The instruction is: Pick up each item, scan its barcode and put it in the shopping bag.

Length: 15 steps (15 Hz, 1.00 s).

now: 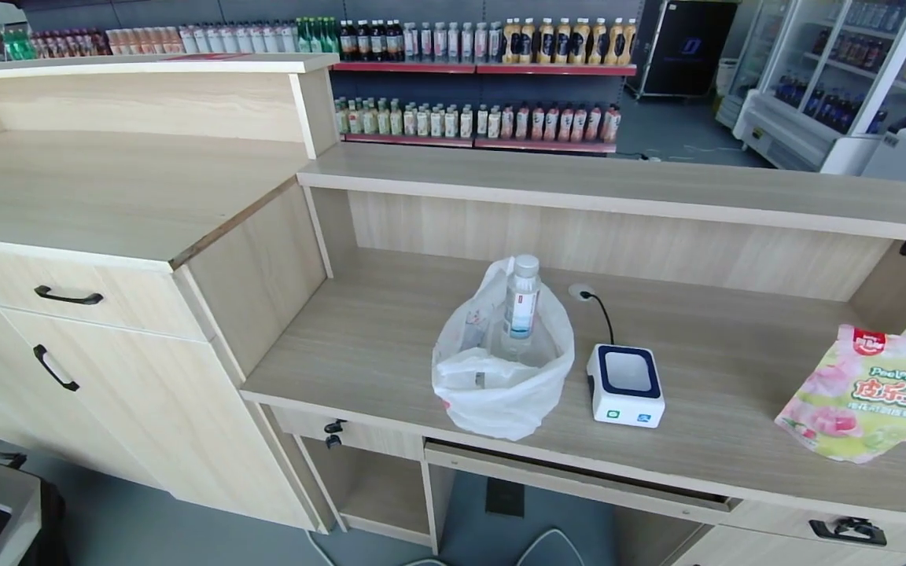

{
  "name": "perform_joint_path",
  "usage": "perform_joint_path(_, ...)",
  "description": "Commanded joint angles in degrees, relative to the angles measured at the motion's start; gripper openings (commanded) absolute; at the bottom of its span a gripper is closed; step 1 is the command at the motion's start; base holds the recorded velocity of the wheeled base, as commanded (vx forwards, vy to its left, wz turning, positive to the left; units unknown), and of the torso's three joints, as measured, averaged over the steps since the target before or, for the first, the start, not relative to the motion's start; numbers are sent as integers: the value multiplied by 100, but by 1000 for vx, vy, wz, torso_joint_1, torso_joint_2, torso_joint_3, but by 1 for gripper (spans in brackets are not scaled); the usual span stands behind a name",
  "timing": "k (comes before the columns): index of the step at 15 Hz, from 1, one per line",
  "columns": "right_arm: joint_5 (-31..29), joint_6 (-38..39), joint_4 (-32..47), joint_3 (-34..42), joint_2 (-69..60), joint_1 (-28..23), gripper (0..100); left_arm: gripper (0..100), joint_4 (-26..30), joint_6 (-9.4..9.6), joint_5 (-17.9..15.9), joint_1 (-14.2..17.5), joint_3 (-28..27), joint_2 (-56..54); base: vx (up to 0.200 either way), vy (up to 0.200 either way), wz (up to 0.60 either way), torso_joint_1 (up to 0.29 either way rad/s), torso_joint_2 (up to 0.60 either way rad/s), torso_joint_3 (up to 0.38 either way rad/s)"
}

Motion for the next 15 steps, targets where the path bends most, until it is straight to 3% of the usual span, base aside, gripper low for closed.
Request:
perform_joint_path(1,-33,344,150,-69,62,-40,100,100,-1,0,-2,0,1,-2,0,0,0,0,0,0)
perform_joint_path(6,-165,1856,2523,-543,-192,-427,100,100,-1,-9,-2,0,1,-2,0,0,0,0,0,0)
perform_joint_path(12,-139,2128,2487,-411,159,-893,100,100,-1,0,-2,0,1,-2,0,0,0,0,0,0)
perform_joint_path(15,-148,2076,1688,-148,502,-1042,100,100,-1,0,-2,0,1,-2,0,0,0,0,0,0)
